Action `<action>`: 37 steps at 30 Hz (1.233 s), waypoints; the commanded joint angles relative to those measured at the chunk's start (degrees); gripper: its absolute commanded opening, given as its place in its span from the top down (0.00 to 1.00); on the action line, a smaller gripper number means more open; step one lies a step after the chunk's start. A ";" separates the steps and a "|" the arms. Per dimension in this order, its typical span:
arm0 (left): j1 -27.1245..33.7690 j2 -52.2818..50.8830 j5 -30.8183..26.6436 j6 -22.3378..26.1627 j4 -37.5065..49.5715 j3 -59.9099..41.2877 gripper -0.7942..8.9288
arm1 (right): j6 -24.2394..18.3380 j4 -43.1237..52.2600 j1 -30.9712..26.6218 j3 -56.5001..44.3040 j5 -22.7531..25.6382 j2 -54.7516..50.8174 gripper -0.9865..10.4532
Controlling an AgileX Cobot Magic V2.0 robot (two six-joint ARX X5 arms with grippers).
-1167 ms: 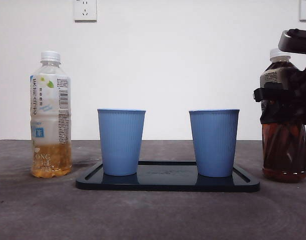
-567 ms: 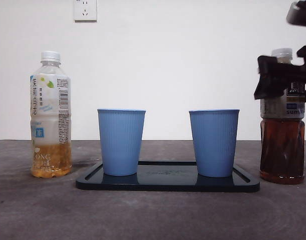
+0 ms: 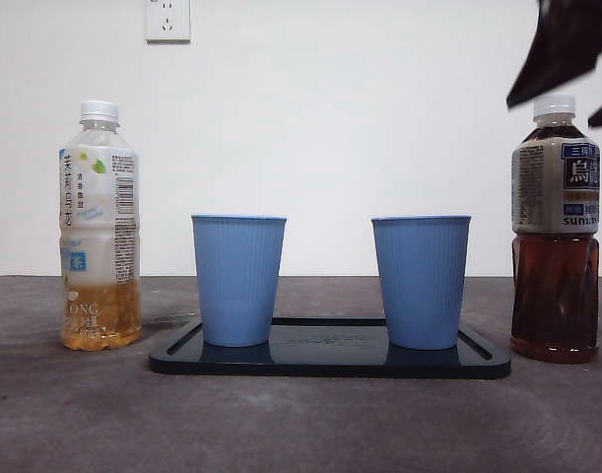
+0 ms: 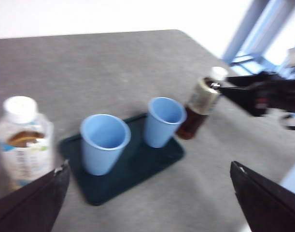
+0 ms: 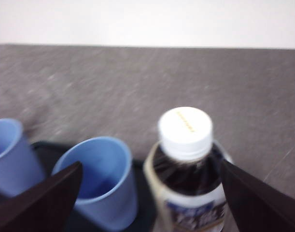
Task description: Pour the drink into the cup
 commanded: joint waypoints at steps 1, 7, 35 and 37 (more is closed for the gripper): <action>-0.15 1.20 -3.48 3.61 0.61 1.18 0.37 | 1.79 -10.34 1.46 4.26 -0.55 -2.27 0.51; -0.15 4.26 -7.93 6.23 2.86 -1.03 0.37 | 5.92 -22.01 4.35 10.10 -0.66 -9.44 0.51; -0.15 25.07 -15.02 -0.48 57.33 -32.52 0.37 | 9.73 -40.81 5.22 21.00 -4.00 -17.44 0.52; -0.15 28.00 -15.63 -0.22 60.11 -32.52 0.38 | 9.73 -40.79 5.22 21.00 -4.15 -17.44 0.52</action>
